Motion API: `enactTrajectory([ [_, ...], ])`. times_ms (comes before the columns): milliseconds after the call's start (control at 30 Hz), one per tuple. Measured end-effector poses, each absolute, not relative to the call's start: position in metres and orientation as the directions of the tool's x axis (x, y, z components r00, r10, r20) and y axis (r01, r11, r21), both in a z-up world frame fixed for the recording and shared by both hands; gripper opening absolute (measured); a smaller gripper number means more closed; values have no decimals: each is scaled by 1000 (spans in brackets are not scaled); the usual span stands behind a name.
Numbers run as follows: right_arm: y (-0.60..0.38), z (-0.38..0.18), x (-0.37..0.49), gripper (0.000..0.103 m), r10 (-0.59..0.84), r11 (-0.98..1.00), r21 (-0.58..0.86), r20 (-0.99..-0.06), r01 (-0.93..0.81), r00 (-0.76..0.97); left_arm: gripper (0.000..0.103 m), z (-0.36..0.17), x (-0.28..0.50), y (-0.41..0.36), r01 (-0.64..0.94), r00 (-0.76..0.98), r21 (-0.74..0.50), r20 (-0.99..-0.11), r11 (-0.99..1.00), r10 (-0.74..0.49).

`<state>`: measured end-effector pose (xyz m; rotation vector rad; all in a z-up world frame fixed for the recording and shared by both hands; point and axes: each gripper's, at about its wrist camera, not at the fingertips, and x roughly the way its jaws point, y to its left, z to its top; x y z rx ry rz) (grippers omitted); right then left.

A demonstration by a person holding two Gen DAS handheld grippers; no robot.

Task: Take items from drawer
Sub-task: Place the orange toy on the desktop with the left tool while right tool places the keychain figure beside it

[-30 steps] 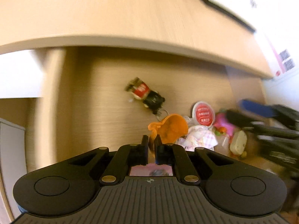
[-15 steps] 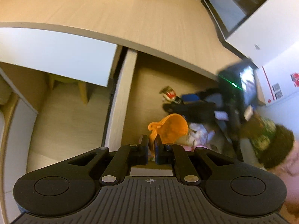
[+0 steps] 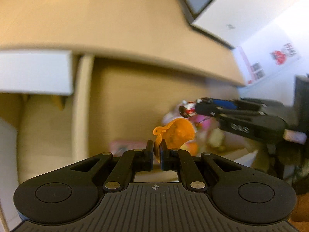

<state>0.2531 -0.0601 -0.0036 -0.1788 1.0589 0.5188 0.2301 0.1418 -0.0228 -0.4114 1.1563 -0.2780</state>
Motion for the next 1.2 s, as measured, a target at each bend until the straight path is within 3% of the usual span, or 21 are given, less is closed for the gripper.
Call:
enactTrajectory([
  [233, -139, 60, 236, 30, 258, 947, 66, -742, -315, 619, 8, 6, 307, 91, 155, 499, -467, -724, 871, -477],
  [433, -173, 55, 247, 30, 206, 974, 79, -699, -213, 685, 8, -5, 374, 70, 68, 604, -401, -712, 913, -358],
  [600, -191, 52, 257, 29, 161, 981, 27, -666, -192, 728, 17, -22, 399, 50, 97, 641, -318, -705, 943, -303],
  [733, -192, 50, 276, 29, 177, 982, 76, -686, -173, 705, 17, -25, 398, 48, 84, 627, -269, -734, 960, -260],
  [1000, -161, 45, 325, 30, 262, 963, 135, -657, -232, 707, 17, 6, 345, 93, 16, 729, -302, -649, 953, -218],
  [1133, -150, 41, 350, 30, 322, 946, 175, -597, -273, 735, 17, 9, 309, 121, -37, 734, -307, -654, 951, -182],
  [1200, -143, 31, 359, 39, 283, 957, 133, -631, -259, 723, 17, 8, 288, 131, -60, 716, -286, -680, 956, -158],
])
